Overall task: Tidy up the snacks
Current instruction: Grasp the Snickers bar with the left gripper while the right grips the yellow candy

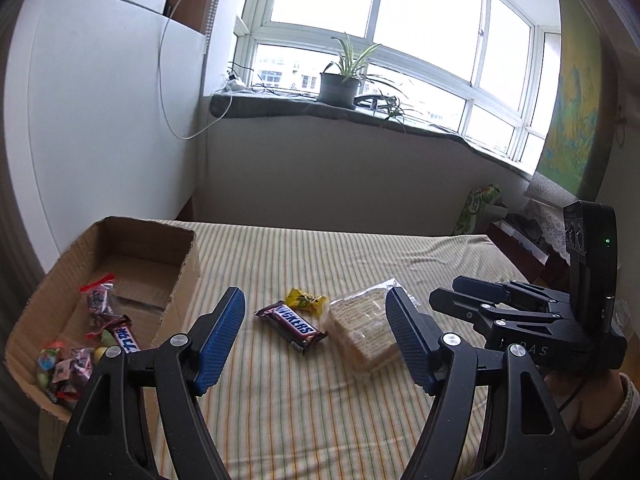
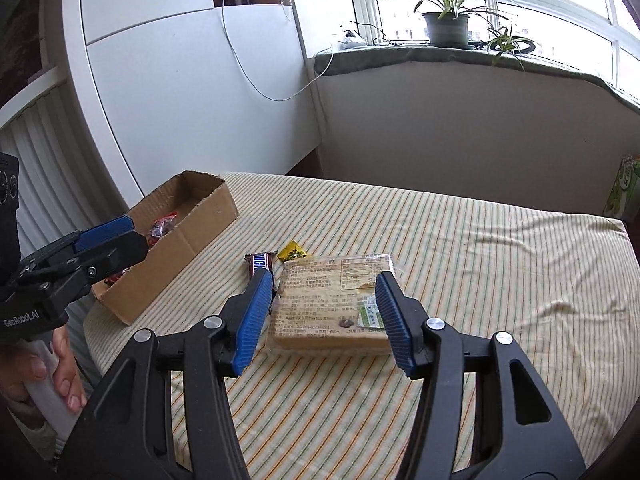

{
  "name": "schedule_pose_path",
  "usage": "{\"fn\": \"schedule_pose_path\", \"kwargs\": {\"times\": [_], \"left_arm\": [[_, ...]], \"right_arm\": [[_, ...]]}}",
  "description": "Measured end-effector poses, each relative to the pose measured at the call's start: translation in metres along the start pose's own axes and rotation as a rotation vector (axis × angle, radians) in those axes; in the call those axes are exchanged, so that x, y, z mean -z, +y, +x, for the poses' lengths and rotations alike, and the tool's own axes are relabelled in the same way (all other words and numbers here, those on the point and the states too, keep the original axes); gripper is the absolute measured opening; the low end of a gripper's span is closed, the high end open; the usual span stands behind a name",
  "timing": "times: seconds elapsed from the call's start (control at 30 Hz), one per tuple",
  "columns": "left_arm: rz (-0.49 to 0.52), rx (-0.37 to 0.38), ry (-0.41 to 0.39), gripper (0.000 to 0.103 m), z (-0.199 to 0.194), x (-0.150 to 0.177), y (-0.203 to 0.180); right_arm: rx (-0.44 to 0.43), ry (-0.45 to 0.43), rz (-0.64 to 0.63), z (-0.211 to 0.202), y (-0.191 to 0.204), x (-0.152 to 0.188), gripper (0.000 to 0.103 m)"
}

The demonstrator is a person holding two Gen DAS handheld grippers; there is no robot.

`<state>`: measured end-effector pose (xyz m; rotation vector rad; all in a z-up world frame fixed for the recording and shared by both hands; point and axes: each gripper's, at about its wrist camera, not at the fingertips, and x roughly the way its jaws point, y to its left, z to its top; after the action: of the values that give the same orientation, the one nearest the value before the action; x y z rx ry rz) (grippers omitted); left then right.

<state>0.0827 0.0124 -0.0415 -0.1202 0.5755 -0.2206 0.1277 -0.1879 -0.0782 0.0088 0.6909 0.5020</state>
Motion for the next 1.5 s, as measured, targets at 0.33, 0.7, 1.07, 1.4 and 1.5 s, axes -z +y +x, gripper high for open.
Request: {"fn": "schedule_pose_path", "kwargs": {"times": [0.33,0.7,1.07,1.4,1.5], "left_arm": [[-0.066,-0.050,0.147,0.073,0.049,0.026,0.007],[-0.289,-0.090,0.311,0.073,0.116,0.034,0.040],[-0.296,-0.097,0.350,0.073,0.127,0.031,0.033],[-0.257,-0.077,0.344,0.045,0.137,0.031,0.028],[-0.259,-0.050,0.335,0.035,0.136,0.032,0.027]], "right_arm": [[-0.019,0.184,-0.251,0.078,0.017,-0.038,0.056],[-0.138,0.497,-0.528,0.172,0.042,-0.051,0.056],[-0.211,0.725,-0.691,0.212,0.059,-0.054,0.056],[-0.143,0.721,-0.715,0.216,0.067,-0.052,0.025],[-0.121,0.654,-0.625,0.202,0.043,-0.057,0.025]]}}
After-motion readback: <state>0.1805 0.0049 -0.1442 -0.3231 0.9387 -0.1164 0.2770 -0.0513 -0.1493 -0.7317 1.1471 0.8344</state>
